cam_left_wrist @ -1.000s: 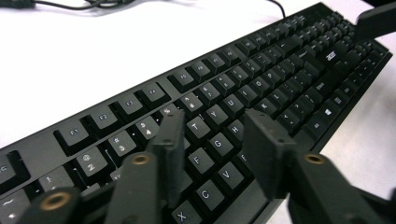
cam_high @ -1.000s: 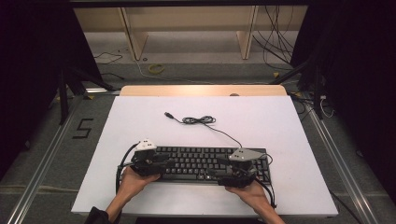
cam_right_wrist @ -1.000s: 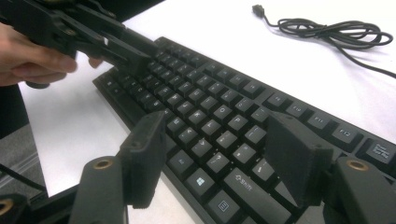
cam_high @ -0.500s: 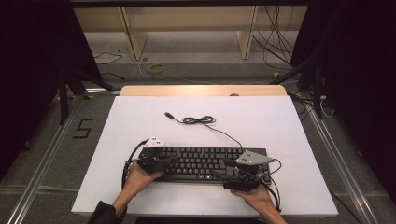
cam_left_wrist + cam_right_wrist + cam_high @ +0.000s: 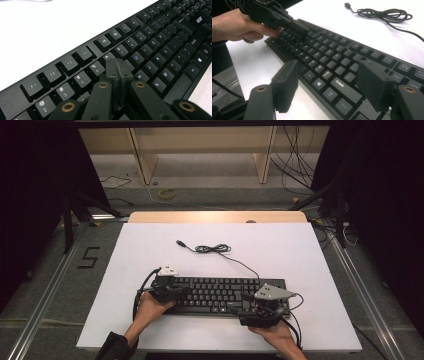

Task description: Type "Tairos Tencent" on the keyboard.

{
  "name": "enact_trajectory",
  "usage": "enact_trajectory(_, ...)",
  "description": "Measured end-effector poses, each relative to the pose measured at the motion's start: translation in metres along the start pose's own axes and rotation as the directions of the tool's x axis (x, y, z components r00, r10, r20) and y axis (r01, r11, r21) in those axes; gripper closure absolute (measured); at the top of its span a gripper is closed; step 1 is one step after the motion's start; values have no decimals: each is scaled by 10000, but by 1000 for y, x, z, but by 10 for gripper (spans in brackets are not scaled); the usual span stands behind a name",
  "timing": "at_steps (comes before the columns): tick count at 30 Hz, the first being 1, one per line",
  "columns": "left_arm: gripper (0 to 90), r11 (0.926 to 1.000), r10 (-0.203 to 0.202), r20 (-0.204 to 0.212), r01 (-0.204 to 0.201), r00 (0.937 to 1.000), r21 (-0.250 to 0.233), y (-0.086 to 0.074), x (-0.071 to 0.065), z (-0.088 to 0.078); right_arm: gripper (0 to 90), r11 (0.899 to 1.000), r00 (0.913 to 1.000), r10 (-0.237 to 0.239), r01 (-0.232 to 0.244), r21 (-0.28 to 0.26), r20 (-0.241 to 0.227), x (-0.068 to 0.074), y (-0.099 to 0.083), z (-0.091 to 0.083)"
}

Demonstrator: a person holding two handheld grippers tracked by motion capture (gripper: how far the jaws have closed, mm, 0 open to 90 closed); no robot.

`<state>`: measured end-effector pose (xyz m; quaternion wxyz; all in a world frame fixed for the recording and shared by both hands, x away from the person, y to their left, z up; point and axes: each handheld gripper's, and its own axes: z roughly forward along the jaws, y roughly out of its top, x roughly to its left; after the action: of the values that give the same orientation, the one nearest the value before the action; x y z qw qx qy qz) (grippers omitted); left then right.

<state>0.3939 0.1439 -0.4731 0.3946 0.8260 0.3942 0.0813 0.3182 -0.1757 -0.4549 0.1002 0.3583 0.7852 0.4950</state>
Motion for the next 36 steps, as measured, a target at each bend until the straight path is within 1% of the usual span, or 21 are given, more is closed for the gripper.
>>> enact_trajectory(5, 894, 10000, -7, 40, 7, 10000, -21, 1, -1, 2, 346, 10000, 10000, 6, -6, 41, -19, 0, -1, -1)
enact_trajectory(6, 894, 10000, 64, 46, -65, 10000, 43, 2, -1, 2, 346, 10000, 10000, -1, 1, 47, -23, 0, -1, -1)
enact_trajectory(10, 894, 9999, 97, 27, -98, 9999, 109, 1, -3, 5, 347, 10000, 10000, -12, 12, 38, -28, 0, -1, -1)
enact_trajectory(11, 894, 9997, 156, -4, -156, 9999, 211, 1, -3, 5, 346, 10000, 10000, -7, 7, 35, -28, 0, -1, -1)
enact_trajectory(14, 896, 9999, 63, -23, -63, 10000, 128, -1, -3, 7, 346, 10000, 10000, -25, 25, 39, -36, 1, -1, -1)
enact_trajectory(21, 896, 9998, 82, -51, -81, 10000, 180, -1, -4, 6, 346, 10000, 10000, -55, 55, 12, -22, 2, -1, -3)
enact_trajectory(24, 892, 9999, 25, -62, -24, 10000, 167, 0, -5, 5, 346, 10000, 10000, -18, 18, -14, -28, 1, -1, -4)
enact_trajectory(28, 836, 10000, 3, 27, -2, 10000, -66, 1, -5, -1, 346, 10000, 10000, 14, -14, -41, -14, 0, -1, -4)
enact_trajectory(33, 769, 9995, -57, 289, 66, 9996, -316, 1, -6, -7, 346, 10000, 10000, 0, 0, -39, 1, 0, -1, -4)
enact_trajectory(36, 712, 9988, -153, 550, 178, 9984, -452, 2, -6, -12, 345, 10000, 10000, 16, -16, -30, -2, -1, -1, -4)
